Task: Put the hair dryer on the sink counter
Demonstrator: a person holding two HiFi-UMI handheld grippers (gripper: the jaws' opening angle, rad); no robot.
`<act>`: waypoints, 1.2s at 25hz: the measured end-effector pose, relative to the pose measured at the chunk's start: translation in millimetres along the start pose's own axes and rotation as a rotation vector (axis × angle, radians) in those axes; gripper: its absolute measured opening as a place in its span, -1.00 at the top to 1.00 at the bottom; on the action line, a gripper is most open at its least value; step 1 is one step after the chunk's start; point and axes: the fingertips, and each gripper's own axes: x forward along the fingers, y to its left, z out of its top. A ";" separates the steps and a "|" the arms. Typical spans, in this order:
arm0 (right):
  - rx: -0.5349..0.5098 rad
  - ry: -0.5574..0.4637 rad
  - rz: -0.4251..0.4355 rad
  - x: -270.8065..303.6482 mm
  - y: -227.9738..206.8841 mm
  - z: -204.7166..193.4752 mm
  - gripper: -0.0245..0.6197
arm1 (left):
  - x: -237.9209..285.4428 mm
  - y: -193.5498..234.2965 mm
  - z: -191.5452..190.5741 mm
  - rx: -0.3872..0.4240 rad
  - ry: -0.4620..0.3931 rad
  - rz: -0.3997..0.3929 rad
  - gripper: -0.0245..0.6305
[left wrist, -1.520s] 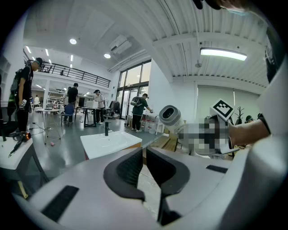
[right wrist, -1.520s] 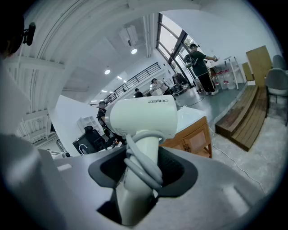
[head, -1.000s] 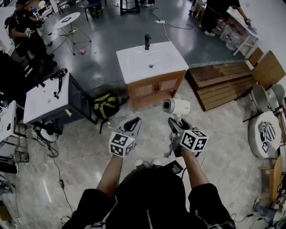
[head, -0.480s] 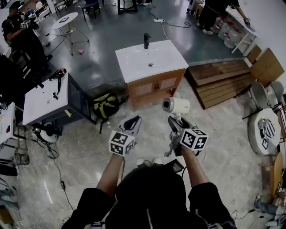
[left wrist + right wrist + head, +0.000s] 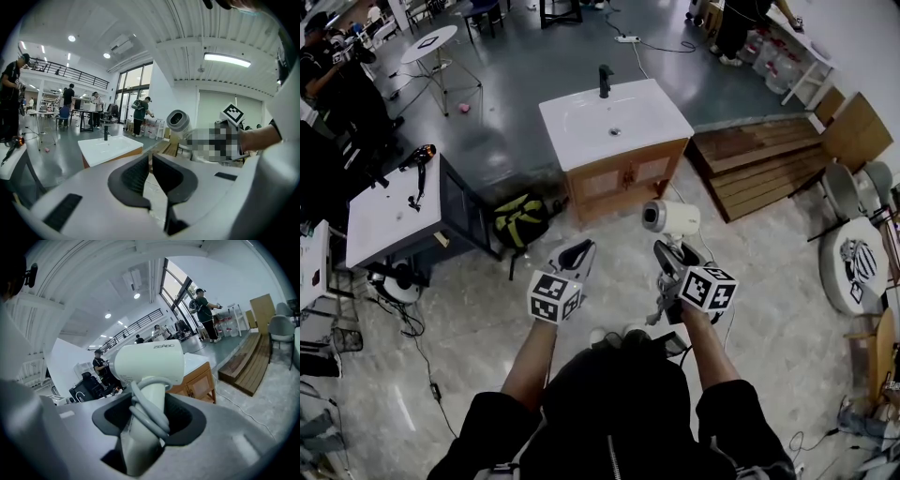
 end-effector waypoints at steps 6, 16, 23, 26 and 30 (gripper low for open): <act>0.000 0.007 -0.014 2.6 -3.5 -0.8 0.29 | 7.9 0.3 0.0 0.003 0.006 -0.024 0.84; 0.003 -0.027 -0.018 33.1 -22.6 17.3 0.29 | 38.8 22.3 1.8 0.027 0.010 -0.042 0.84; 0.006 -0.022 -0.011 72.6 -42.3 33.4 0.29 | 71.4 48.8 4.8 0.029 0.020 -0.035 0.84; 0.006 -0.016 -0.010 90.4 -53.4 41.3 0.29 | 89.2 60.1 6.5 0.027 0.029 -0.033 0.84; 0.022 -0.004 -0.012 111.8 -75.1 52.4 0.29 | 116.1 74.1 8.2 0.013 0.041 -0.028 0.84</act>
